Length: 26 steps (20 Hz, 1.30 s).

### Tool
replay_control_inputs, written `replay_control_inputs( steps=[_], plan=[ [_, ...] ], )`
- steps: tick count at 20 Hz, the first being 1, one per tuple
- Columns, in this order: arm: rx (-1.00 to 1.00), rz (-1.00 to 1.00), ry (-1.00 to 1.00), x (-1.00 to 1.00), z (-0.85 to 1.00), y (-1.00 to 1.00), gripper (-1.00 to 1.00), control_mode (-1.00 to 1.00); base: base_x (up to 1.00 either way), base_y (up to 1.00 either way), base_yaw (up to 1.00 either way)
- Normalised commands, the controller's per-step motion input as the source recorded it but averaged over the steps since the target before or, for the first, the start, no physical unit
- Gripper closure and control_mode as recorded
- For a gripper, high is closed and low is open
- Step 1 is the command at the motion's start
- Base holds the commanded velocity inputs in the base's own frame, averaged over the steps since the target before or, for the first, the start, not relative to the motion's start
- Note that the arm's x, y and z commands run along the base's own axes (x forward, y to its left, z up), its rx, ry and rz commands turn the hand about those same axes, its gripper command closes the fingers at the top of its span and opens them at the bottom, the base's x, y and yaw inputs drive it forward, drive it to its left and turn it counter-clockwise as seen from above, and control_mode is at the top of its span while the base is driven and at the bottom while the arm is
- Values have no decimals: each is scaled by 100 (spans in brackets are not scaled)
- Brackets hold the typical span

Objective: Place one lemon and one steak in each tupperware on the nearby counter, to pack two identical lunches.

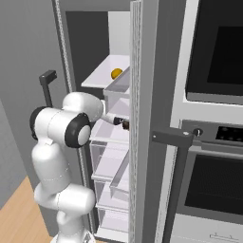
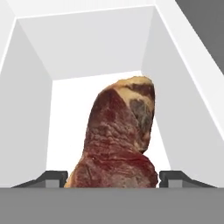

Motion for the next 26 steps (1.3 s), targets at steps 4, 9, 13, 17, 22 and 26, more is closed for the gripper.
replay_control_inputs(
  steps=[4, 9, 13, 17, 22, 26],
  plan=[
    [0, 0, 9, -89, -75, -6, 100, -100, 0, 0, 0],
    [0, 0, -12, -95, -46, -1, 100, -100, 0, 0, 0],
    [0, 0, -49, -94, 65, 0, 100, -100, 0, 0, 0],
    [0, 0, -48, -100, 100, 4, 100, -100, 0, 0, 0],
    [0, 0, -10, -100, 100, 11, 100, -100, 0, 0, 0],
    [-9, 8, 39, -99, 100, 50, 100, -100, 0, 0, 0]
  ],
)
